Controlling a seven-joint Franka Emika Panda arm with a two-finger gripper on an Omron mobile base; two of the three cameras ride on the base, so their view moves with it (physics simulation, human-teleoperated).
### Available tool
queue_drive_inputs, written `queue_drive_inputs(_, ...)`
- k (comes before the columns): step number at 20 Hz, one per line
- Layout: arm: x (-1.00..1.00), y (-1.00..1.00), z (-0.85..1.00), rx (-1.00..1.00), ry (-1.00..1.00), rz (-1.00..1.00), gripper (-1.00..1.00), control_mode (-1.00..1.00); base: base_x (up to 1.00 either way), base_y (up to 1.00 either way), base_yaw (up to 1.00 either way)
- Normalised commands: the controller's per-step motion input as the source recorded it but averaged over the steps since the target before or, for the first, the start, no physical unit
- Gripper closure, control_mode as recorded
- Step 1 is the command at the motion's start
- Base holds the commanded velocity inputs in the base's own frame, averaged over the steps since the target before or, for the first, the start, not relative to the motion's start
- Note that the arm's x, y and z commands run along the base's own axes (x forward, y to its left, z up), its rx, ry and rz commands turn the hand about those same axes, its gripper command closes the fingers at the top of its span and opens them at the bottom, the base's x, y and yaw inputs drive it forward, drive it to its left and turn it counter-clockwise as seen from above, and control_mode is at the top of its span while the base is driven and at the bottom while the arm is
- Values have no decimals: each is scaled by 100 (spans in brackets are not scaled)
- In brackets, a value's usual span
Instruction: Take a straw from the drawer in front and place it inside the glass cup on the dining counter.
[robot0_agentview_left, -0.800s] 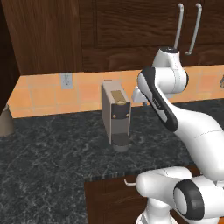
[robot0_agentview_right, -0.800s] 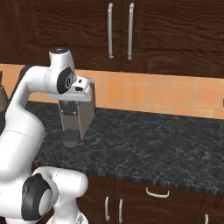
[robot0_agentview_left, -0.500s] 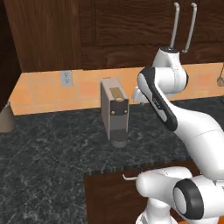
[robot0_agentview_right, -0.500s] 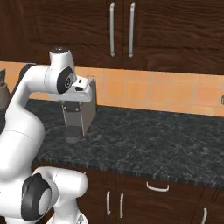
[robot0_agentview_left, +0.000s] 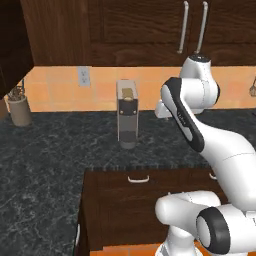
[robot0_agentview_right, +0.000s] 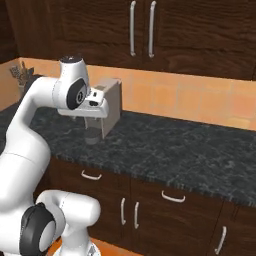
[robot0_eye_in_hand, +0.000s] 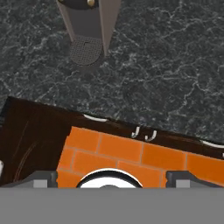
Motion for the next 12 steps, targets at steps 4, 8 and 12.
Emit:
queue_drive_inputs(4, 0, 0, 0, 0, 0, 0, -100, 100, 0, -72, 61)
queue_drive_inputs(8, 0, 0, 0, 0, 0, 0, -100, 100, 0, -69, 64)
queue_drive_inputs(12, 0, 0, 0, 0, 0, 0, -100, 100, 0, -76, 58)
